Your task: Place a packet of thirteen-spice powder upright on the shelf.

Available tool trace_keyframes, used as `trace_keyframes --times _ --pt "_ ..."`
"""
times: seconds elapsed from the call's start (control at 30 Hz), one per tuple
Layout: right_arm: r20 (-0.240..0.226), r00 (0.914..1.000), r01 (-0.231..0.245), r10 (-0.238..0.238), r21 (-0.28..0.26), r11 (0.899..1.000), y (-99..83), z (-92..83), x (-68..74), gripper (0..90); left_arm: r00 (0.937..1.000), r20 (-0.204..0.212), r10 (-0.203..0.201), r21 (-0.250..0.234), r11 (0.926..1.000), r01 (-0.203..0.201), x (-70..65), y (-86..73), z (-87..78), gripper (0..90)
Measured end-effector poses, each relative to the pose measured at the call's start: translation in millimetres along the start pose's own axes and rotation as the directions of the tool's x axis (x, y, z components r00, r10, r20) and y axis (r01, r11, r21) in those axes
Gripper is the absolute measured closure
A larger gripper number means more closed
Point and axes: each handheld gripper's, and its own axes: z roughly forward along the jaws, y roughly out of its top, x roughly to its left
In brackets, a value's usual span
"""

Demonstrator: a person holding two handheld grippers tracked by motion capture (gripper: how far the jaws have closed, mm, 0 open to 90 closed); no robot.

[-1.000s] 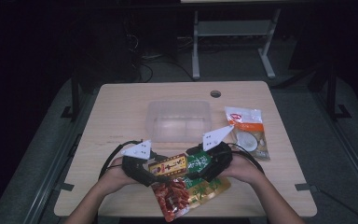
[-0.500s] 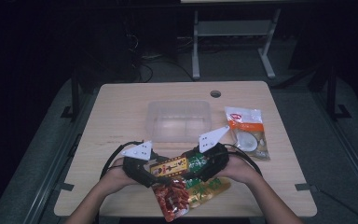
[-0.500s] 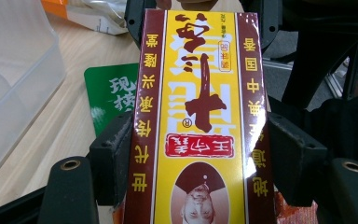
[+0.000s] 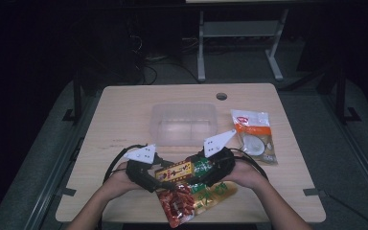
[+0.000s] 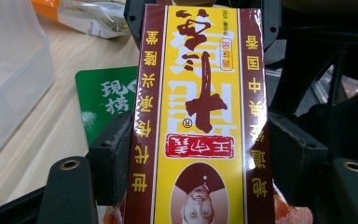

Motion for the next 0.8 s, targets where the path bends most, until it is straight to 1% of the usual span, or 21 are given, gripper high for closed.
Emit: trace_keyframes --times 0.07,0.1,0.13,0.2,0.27,0.3,0.33,0.37,0.4,0.47,0.5,0.57,0.63,0.67,0.7,0.73,0.8 --pt "0.003 1.0 -0.005 0.005 0.001 1.0 0.6 -0.4 0.4 31.7 1.0 0.004 -0.003 -0.004 1.0 0.003 0.4 -0.5 0.2 30.7" --pt "0.006 1.0 0.001 -0.001 -0.002 1.0 0.4 -0.2 0.1 31.8 1.0 0.006 -0.003 -0.002 1.0 0.003 0.6 -0.9 0.3 30.5" --pt "0.003 0.9999 -0.012 0.012 -0.002 1.0 0.4 0.1 0.9 31.9 1.0 0.005 -0.005 -0.001 1.0 0.005 0.4 -1.1 0.5 30.5" --pt "0.003 0.9999 -0.011 0.011 0.007 1.0 0.5 0.6 1.0 32.0 0.9999 0.009 -0.009 0.003 1.0 0.009 -0.1 -1.7 1.8 30.4" --pt "0.007 1.0 -0.001 0.001 0.014 1.0 0.9 0.8 1.5 32.1 1.0 0.004 -0.004 0.005 1.0 0.004 -0.5 -1.8 2.2 30.2" --pt "0.008 0.9999 -0.008 0.008 0.012 1.0 1.4 0.6 2.5 32.1 1.0 -0.002 -0.001 0.003 1.0 0.001 -0.8 -1.7 2.2 29.7" --pt "0.013 0.9998 -0.015 0.015 0.015 1.0 2.3 -0.4 2.5 32.2 0.9995 -0.032 0.004 0.008 1.0 -0.004 -1.2 -1.5 1.7 26.1" --pt "0.013 0.9998 -0.015 0.015 0.015 1.0 2.3 -0.4 2.5 32.2 0.9995 -0.032 0.004 0.008 1.0 -0.004 -1.2 -1.5 1.7 23.7" --pt "0.014 0.9997 -0.019 0.019 0.008 1.0 2.4 -1.1 2.4 32.3 0.9992 -0.039 0.003 0.007 1.0 -0.003 -1.4 -1.3 1.3 23.7" --pt "0.017 0.9998 -0.014 0.014 0.003 1.0 2.5 -3.4 1.0 32.3 0.998 -0.064 0.003 -0.003 1.0 -0.003 -2.1 -0.9 -1.4 19.8" --pt "0.021 0.9997 -0.016 0.016 -0.001 1.0 2.7 -4.7 0.8 32.3 0.9976 -0.069 -0.001 -0.008 1.0 0.001 -2.2 -0.8 -2.8 18.4" --pt "0.028 0.999 -0.035 0.035 -0.004 0.999 2.5 -7.3 1.1 32.3 0.9959 -0.089 -0.014 -0.019 0.9997 0.012 -1.5 -1.5 -8.2 16.6" --pt "0.043 0.9986 -0.03 0.03 -0.003 1.0 1.7 -9.0 0.5 32.3 0.9941 -0.107 -0.015 -0.016 0.9998 0.013 -0.7 -2.2 -13.4 15.2" --pt "0.052 0.9984 -0.02 0.019 0.004 1.0 1.3 -9.8 -0.2 32.3 0.993 -0.118 -0.008 -0.012 0.9999 0.006 0.2 -2.6 -17.2 15.1" --pt "0.055 0.998 -0.031 0.031 0.002 1.0 1.2 -10.2 0.4 32.3 0.9916 -0.128 -0.013 -0.018 0.9998 0.011 0.7 -3.8 -21.6 15.1" --pt "0.064 0.9974 -0.034 0.034 0.004 0.999 0.1 -12.2 0.2 32.3 0.9907 -0.136 -0.016 -0.017 0.9998 0.013 1.2 -4.8 -25.2 15.1" --pt "0.067 0.9973 -0.031 0.031 0.007 0.999 -0.3 -13.4 -0.3 32.3 0.9884 -0.149 -0.029 -0.011 0.9996 0.028 2.0 -6.9 -30.9 15.1"
